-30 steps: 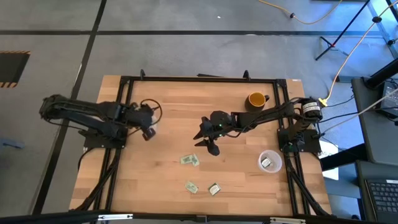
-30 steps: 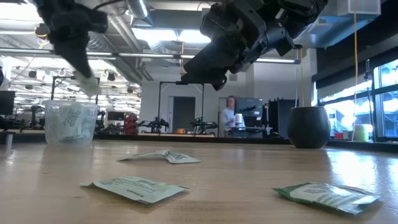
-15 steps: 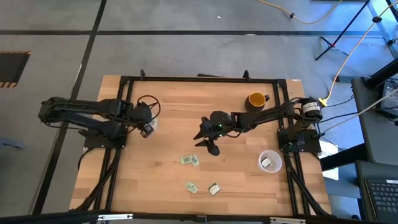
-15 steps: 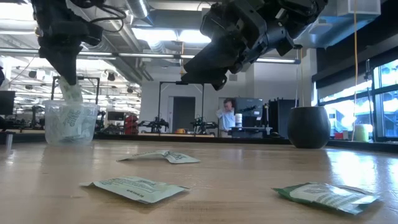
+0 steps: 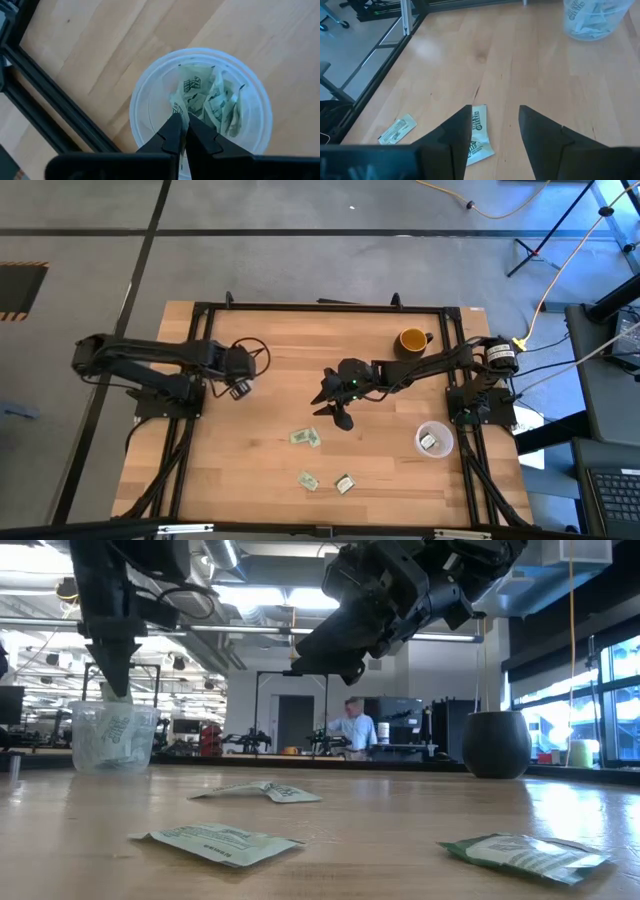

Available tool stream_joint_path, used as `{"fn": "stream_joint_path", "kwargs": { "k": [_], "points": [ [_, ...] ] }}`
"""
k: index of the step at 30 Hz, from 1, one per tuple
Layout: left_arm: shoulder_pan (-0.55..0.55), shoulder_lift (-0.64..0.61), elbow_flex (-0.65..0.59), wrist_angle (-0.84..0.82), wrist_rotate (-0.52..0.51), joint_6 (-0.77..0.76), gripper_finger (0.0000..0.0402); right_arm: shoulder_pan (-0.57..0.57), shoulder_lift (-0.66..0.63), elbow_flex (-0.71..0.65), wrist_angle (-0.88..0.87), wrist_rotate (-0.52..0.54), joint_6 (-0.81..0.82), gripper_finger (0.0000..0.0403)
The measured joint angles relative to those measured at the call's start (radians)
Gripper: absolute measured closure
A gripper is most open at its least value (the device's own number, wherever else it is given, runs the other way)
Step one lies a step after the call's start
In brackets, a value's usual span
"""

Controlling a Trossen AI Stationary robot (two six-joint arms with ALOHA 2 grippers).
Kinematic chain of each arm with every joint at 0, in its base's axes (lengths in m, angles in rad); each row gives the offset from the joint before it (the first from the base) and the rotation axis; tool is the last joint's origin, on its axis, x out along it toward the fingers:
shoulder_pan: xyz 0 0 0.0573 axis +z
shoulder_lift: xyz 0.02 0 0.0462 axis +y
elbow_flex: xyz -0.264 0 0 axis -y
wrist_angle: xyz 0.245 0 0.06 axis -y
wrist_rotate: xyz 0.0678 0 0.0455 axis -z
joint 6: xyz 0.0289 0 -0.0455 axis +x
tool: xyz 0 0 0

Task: Pick and place Stevia / Truvia into bins
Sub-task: Put the white stevia packet into the left transparent container

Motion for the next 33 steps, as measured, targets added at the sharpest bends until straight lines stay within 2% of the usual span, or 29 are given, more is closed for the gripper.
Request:
{"fn": "stream_joint_path", "kwargs": {
  "k": [6,11,21,23,28,33],
  "points": [
    [0.0,0.045,0.0,0.0,-0.005,0.046,0.0368,0.0,0.0,0.0,0.0,0.0,0.0,0.0238],
    [0.0,0.03,0.0,0.0,-0.011,0.068,0.0349,0.0,0.0,0.0,-0.001,0.0,-0.001,0.0238],
    [-0.001,-0.093,0.0,0.018,-0.043,0.004,0.0344,0.071,0.0,0.0,-0.046,-0.034,-0.225,0.0237],
    [-0.001,-0.119,0.0,0.04,-0.043,-0.001,0.0344,0.095,0.0,0.0,-0.039,-0.007,-0.24,0.0237],
    [-0.001,-0.173,0.0,0.124,-0.028,0.026,0.0342,0.147,0.0,0.0,-0.026,0.152,-0.284,0.0237],
    [-0.005,-0.207,0.0,0.251,-0.023,0.075,0.0341,0.167,0.012,0.0,0.013,0.183,-0.303,0.0242]
  ]
}}
